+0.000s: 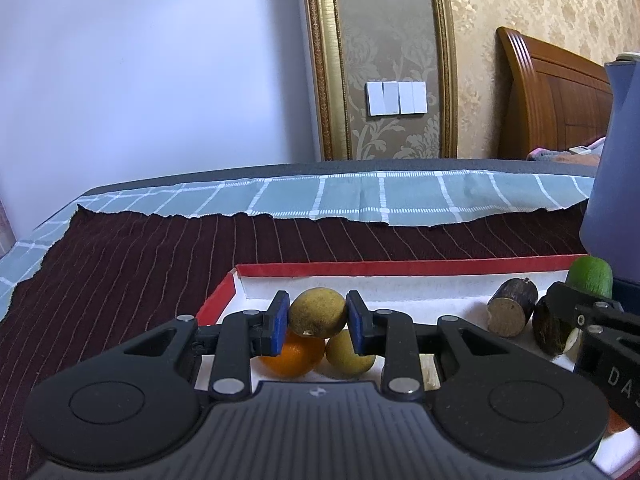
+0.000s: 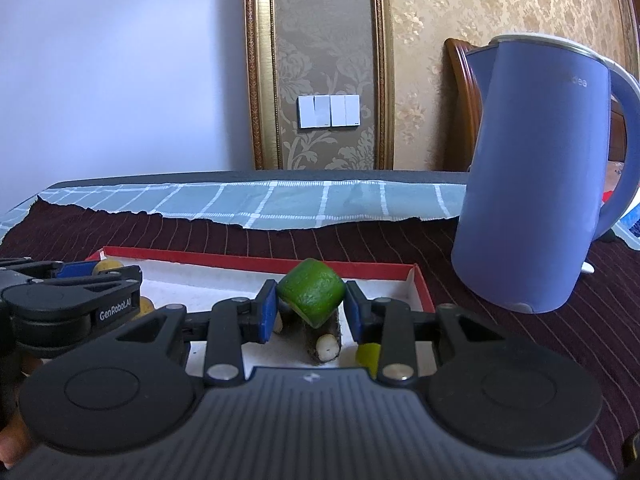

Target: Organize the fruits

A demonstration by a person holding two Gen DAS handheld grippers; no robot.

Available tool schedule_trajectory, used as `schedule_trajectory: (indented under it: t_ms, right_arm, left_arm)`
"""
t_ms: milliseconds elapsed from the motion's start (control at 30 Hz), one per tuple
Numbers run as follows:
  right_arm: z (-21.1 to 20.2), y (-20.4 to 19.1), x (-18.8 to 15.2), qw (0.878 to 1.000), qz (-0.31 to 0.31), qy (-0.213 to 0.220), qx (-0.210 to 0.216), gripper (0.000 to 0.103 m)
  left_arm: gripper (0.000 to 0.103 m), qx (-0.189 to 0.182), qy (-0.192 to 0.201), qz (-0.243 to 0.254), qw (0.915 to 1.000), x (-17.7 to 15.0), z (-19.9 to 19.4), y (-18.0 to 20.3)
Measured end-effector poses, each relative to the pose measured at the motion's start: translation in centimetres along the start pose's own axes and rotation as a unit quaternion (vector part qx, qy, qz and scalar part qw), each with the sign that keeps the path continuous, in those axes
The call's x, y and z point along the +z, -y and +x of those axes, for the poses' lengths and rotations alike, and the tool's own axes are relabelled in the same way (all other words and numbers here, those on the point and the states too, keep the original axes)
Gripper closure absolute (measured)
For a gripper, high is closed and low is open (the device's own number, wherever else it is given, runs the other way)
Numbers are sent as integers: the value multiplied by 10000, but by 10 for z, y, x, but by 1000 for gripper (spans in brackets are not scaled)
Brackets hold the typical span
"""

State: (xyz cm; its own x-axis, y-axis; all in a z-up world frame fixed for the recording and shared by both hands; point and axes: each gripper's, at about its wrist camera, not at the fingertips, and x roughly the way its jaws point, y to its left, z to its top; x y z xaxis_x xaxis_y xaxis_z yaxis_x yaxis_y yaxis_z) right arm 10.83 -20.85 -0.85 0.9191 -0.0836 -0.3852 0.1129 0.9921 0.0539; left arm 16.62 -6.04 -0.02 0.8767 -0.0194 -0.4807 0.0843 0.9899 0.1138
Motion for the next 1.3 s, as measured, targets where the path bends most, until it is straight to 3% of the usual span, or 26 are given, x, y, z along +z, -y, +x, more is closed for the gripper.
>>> schedule_trajectory:
  t_ms: [400, 433, 467, 533, 567, 667, 1300]
  right_arm:
    - [5, 1, -2, 10000, 45, -58, -29, 68]
    - [5, 1, -3, 10000, 57, -61, -12, 61]
    - [5, 1, -3, 10000, 61, -54, -14, 50]
    - [2, 0, -3, 10000, 28, 15, -39, 44]
    - [1, 0, -3, 10000, 10, 49, -54, 44]
    - [0, 0, -5, 10000, 25, 38, -38, 41]
    - [-24, 2, -18, 9998, 134, 169, 6, 25]
  left_arm:
    - [72, 44, -60, 19, 10000, 0, 5, 0]
    - [68, 37, -56, 39, 10000, -1, 5, 1]
    - [55, 30, -55, 46, 10000, -1, 5, 1]
    - [34, 79, 23, 41, 10000, -1, 3, 1]
    - [29, 128, 121, 38, 9998, -1, 1, 0]
    - [29, 160, 289, 53, 9994, 0, -6, 0]
    - [29, 255, -66, 91, 9996, -13, -17, -10]
